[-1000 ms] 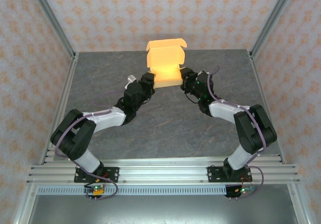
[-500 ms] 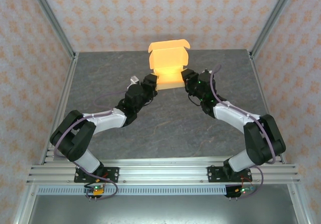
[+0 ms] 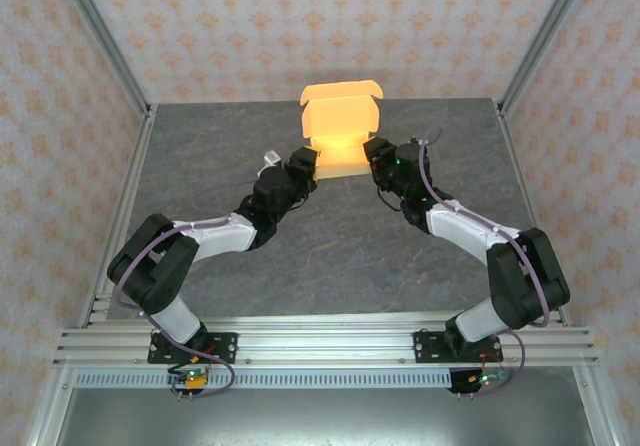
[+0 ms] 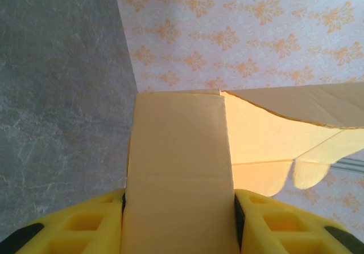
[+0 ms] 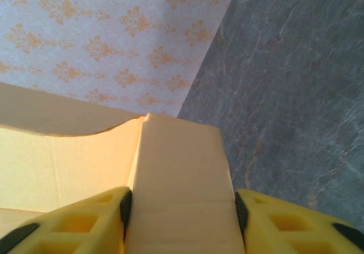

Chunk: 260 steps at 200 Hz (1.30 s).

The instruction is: Fold the paper box

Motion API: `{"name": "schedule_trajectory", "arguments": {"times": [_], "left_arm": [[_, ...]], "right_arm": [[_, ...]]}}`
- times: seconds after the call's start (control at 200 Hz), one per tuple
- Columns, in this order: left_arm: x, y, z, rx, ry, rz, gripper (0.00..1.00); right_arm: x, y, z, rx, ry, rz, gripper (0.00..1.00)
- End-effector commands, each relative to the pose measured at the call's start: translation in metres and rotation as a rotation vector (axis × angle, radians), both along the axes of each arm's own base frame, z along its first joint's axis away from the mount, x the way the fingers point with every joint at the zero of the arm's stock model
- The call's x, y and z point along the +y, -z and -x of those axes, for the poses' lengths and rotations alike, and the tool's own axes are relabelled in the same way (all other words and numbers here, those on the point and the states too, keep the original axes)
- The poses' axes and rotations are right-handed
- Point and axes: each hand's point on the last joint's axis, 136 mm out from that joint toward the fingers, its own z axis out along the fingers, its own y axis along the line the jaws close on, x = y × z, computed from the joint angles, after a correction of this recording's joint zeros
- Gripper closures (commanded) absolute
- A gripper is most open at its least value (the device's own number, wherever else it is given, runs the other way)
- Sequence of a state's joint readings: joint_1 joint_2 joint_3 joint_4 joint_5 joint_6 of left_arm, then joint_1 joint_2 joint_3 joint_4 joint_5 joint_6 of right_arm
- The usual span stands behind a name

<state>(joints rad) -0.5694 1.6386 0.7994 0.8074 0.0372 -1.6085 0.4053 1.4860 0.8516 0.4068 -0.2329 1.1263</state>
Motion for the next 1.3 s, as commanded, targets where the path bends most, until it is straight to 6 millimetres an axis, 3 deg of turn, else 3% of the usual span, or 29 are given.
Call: {"name": "schedule_trajectory", "arguments": {"times": [0.0,0.055,0.12,0.26,0.4,0.475,0.551,0.646,0.716,0.946,1.151,1.211,1.296], "left_arm": [[0.033,-0.009,-0.016,-0.054,-0.135,-0.051,0.72],[0.035,-0.01,-0.019,-0.053,-0.138,-0.033,0.72],[0.034,-0.018,-0.026,-0.078,-0.119,-0.02,0.72],[0.031,-0.024,-0.031,-0.099,-0.103,-0.053,0.72],[0.032,-0.027,-0.034,-0.154,-0.103,-0.061,0.72],[0.032,-0.028,-0.038,-0.202,-0.07,-0.13,0.72],[0.026,-0.044,-0.038,-0.318,-0.016,-0.194,0.72],[0.012,-0.056,-0.034,-0.449,0.083,-0.318,0.73],[0.003,-0.06,-0.027,-0.518,0.139,-0.407,0.74],[-0.027,-0.074,-0.008,-0.69,0.323,-0.516,0.73],[-0.032,-0.053,-0.008,-0.634,0.346,-0.574,0.73],[-0.025,-0.039,-0.013,-0.575,0.313,-0.583,0.73],[-0.013,-0.004,-0.02,-0.43,0.267,-0.57,0.72]], "right_arm": [[-0.01,-0.003,-0.004,0.028,0.0,-0.04,0.36],[-0.01,-0.006,-0.002,0.047,-0.01,-0.097,0.26],[-0.002,-0.014,0.001,0.038,-0.052,-0.146,0.22],[0.009,-0.024,0.004,0.013,-0.113,-0.229,0.18],[-0.003,-0.029,0.008,-0.042,-0.068,-0.276,0.18],[-0.014,-0.028,0.008,-0.056,-0.063,-0.22,0.18],[-0.023,-0.032,0.008,-0.103,-0.087,-0.126,0.19],[-0.029,-0.034,0.012,-0.212,-0.185,0.158,0.23],[-0.04,-0.02,0.02,-0.242,-0.213,0.339,0.25],[-0.091,-0.034,0.041,-0.402,-0.112,0.465,0.21],[-0.133,-0.053,0.053,-0.418,0.004,0.652,0.17],[-0.143,-0.05,0.055,-0.376,0.042,0.688,0.16],[-0.156,-0.042,0.056,-0.304,0.093,0.702,0.15]]}}
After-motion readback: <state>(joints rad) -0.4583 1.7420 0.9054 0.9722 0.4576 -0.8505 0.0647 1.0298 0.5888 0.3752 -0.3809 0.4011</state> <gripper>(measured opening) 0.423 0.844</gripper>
